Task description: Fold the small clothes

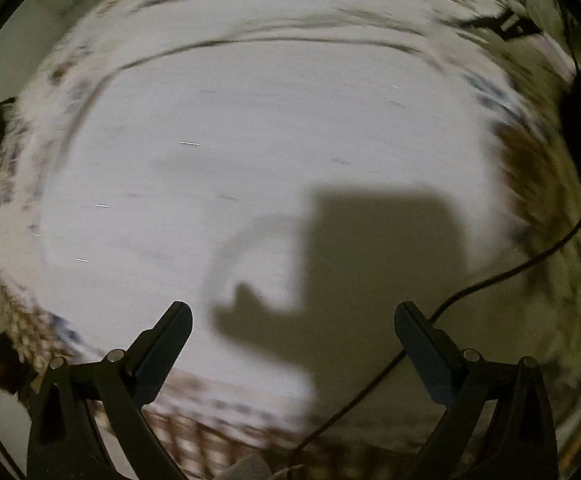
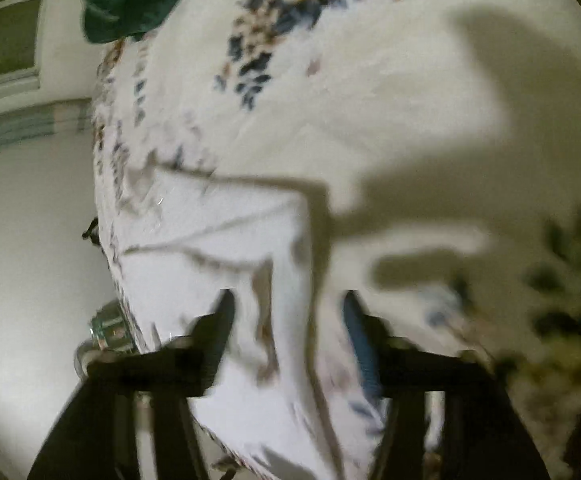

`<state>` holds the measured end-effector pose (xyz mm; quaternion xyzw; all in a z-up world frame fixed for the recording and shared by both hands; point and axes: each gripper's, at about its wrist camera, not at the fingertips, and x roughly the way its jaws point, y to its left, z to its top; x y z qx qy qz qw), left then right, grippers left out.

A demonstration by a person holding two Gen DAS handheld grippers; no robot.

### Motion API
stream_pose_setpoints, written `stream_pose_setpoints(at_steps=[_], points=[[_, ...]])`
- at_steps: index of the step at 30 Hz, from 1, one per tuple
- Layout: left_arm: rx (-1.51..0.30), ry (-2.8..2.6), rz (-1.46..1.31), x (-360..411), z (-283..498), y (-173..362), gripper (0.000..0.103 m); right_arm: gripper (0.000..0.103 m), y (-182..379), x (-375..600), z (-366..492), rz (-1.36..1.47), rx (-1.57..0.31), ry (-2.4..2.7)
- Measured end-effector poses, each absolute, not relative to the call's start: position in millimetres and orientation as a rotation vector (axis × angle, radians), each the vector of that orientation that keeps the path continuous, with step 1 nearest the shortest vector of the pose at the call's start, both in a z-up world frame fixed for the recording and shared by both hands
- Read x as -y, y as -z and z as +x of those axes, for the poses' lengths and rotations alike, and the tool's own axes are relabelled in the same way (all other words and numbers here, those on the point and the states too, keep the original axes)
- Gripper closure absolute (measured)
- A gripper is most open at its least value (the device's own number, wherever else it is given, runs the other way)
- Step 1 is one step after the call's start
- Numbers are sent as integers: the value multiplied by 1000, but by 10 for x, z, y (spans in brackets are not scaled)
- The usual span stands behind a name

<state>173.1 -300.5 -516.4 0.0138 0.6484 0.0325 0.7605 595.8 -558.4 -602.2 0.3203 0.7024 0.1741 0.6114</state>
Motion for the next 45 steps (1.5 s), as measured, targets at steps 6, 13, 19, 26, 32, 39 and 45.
stream_pose_setpoints(at_steps=[6, 13, 19, 26, 32, 39, 45], points=[[-1501, 70, -48, 3678, 1464, 5505, 0, 42, 5892, 6121, 5513, 639, -1660, -371], [-1450, -9, 50, 3919, 1442, 5697, 98, 42, 6222, 6341, 5559, 804, -1592, -419], [-1402, 21, -20, 3790, 1352, 5328, 99, 42, 6566, 5900, 5905, 1025, -1561, -464], [-1326, -9, -150, 3180, 1410, 4797, 99, 95, 6602, 5350, 6058, 944, -1592, -409], [-1235, -35, -303, 2504, 1353, 4441, 99, 96, 5769, 4870, 6237, 727, -1533, -397], [-1183, -60, -503, 1413, 1328, 4238, 99, 96, 4591, 3421, 6436, 415, -1507, -468], [-1116, -92, -571, 322, 1235, 4206, 99, 96, 4369, 1781, 6536, 157, -1545, -410]])
